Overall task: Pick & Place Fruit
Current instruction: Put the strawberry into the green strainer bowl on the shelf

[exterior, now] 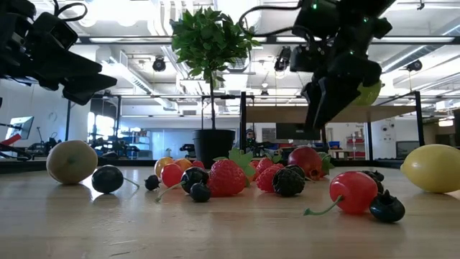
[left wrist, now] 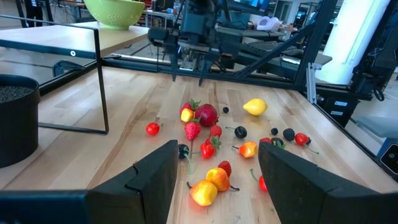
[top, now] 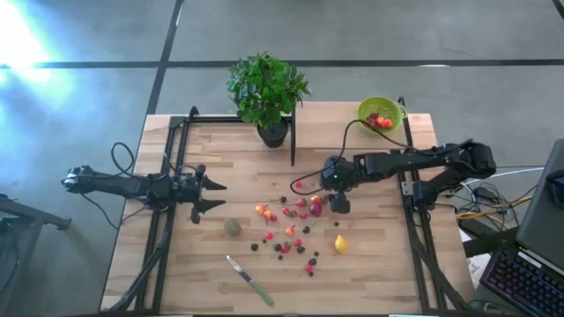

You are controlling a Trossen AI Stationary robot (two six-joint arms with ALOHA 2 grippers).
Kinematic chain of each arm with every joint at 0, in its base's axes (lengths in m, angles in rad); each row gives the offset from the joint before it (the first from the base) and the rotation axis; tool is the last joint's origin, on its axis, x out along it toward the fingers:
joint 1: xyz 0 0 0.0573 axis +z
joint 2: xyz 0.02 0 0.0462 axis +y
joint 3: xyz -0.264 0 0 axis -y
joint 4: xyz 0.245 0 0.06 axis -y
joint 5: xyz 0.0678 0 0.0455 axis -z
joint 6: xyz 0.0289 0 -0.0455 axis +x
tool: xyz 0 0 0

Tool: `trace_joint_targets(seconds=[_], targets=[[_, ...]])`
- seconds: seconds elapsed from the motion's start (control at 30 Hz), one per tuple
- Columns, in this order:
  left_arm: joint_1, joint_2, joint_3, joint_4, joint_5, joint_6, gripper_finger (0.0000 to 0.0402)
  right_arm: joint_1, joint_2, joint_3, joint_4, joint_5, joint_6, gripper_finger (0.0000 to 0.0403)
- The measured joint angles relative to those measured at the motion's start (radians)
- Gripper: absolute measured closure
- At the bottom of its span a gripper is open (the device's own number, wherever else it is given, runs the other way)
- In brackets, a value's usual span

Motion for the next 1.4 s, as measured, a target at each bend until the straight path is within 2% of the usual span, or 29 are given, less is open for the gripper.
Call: trace_joint_targets(seconds=[0.23,0.6,0.73,0.87,1.07,1.4], targets=[[0.0,0.0,0.0,0.0,0.0,0.0,0.0172,0.006,0.061,-0.056,0.043,-0.001,0.031,0.0149],[0.0,0.0,0.0,0.0,0.0,0.0,0.0172,0.063,0.193,-0.055,0.096,-0.003,0.034,0.0115],[0.0,0.0,0.0,0.0,0.0,0.0,0.0172,0.071,0.229,-0.052,0.133,-0.011,0.035,0.0118],[0.0,0.0,0.0,0.0,0.0,0.0,0.0172,0.073,0.246,-0.05,0.134,-0.015,0.034,0.0143],[0.0,0.0,0.0,0.0,0.0,0.0,0.0172,0.073,0.229,-0.05,0.135,-0.03,0.034,0.0201],[0.0,0.0,0.0,0.0,0.0,0.0,0.0172,0.073,0.217,-0.053,0.122,-0.037,0.034,0.0329]])
